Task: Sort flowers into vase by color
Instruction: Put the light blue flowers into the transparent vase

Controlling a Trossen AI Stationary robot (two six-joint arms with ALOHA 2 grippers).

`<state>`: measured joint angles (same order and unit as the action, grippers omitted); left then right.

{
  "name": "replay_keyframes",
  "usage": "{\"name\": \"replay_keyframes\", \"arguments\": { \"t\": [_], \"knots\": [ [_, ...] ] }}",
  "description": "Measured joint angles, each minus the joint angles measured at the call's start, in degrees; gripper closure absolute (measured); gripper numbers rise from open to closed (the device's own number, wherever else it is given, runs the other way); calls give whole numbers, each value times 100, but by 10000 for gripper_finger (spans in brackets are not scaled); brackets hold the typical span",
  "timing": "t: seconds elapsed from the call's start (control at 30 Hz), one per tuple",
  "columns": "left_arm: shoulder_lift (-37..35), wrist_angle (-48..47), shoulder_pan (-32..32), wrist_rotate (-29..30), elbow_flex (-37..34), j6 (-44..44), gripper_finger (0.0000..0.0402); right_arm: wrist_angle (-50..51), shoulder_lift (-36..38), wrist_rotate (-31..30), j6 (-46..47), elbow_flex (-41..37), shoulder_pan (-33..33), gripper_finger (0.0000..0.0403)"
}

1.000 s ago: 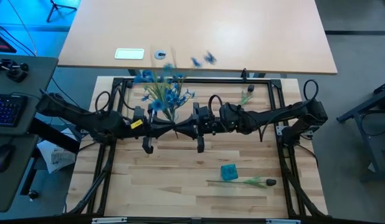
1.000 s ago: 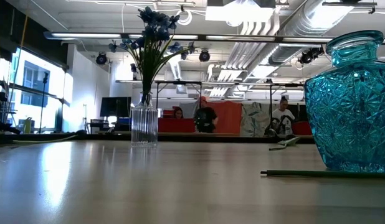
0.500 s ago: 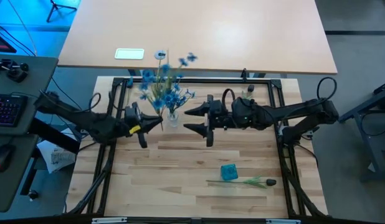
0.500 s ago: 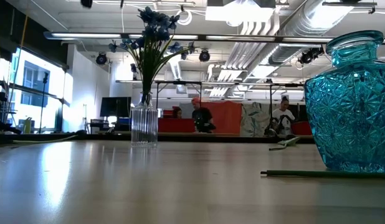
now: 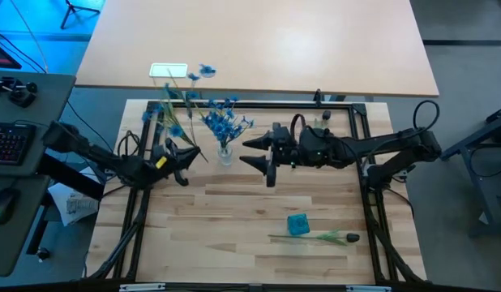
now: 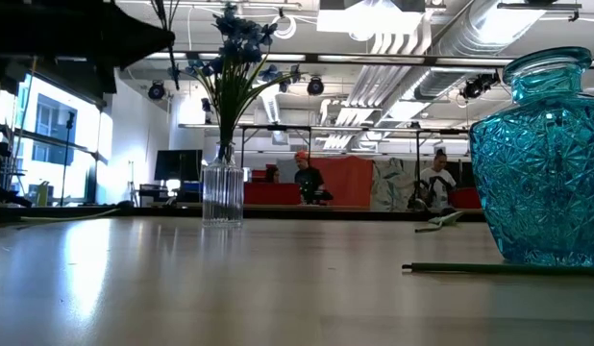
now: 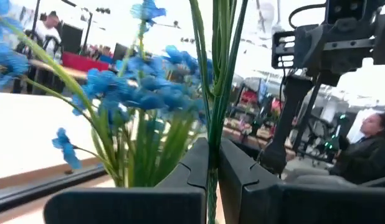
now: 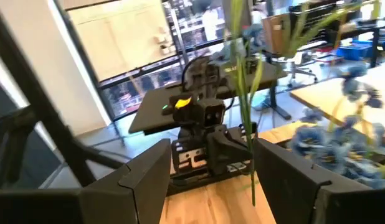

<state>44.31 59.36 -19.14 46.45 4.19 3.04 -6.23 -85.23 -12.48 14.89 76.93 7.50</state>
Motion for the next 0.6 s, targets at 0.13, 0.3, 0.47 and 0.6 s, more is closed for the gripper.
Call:
{"name": "replay_keyframes", "arguments": {
  "t": [0.13, 0.3, 0.47, 0.6],
  "knots": [
    [2, 232, 770, -791, -315, 185, 401, 0, -2, -270, 59, -2, -16, 181],
    [29, 234, 1519, -1814, -340, 281, 401, -1, -4, -390, 72, -2, -10, 181],
    [112, 260, 2094, -2176, -340, 287, 401, -2, -7, -400, 188, -2, 3, 181],
    [429, 565, 2500, -2683, -340, 336, 401, -3, -7, -410, 307, -2, 2, 181]
  ]
}}
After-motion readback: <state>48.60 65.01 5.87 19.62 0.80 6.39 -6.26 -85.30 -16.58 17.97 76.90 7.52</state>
